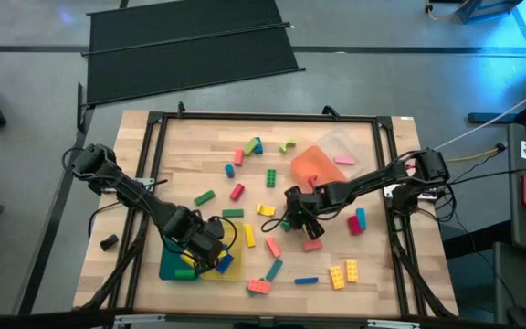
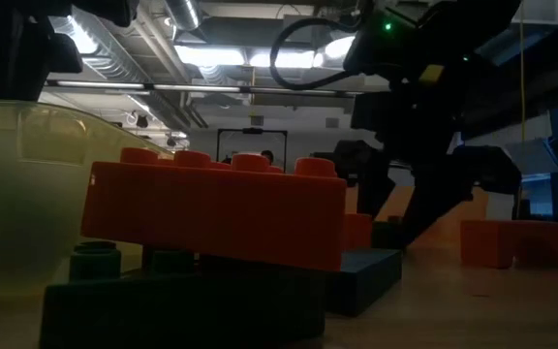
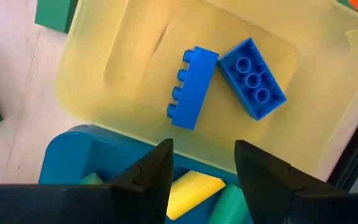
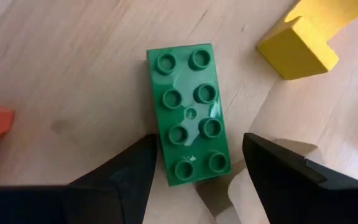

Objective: Sort blocks by size
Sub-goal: Put the green rectangle game piece into the yellow bin

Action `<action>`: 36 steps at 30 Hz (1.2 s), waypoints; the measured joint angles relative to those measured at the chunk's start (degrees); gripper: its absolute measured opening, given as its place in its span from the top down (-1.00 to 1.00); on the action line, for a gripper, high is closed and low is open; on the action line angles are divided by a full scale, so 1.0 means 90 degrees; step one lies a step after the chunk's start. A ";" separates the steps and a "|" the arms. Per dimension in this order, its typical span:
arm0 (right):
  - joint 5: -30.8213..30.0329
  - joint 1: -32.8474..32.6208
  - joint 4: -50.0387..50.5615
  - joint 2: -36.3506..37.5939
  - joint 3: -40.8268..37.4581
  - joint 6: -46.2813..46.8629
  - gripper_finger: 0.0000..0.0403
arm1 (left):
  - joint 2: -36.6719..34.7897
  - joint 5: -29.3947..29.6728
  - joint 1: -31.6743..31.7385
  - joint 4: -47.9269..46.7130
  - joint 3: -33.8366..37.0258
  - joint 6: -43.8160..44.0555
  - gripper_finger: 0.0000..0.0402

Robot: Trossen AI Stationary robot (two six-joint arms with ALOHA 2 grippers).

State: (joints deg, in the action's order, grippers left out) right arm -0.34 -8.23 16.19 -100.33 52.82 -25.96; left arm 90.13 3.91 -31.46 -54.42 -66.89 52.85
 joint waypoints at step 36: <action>0.0903 -0.0007 -0.0702 -0.0097 0.2129 0.0205 0.23 | -0.0310 0.0433 0.0039 -0.0001 -0.0217 -0.0193 0.22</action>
State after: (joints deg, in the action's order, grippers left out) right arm 7.79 -8.29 9.87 -101.21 71.97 -24.11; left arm 87.34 7.81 -31.12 -54.43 -68.84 51.11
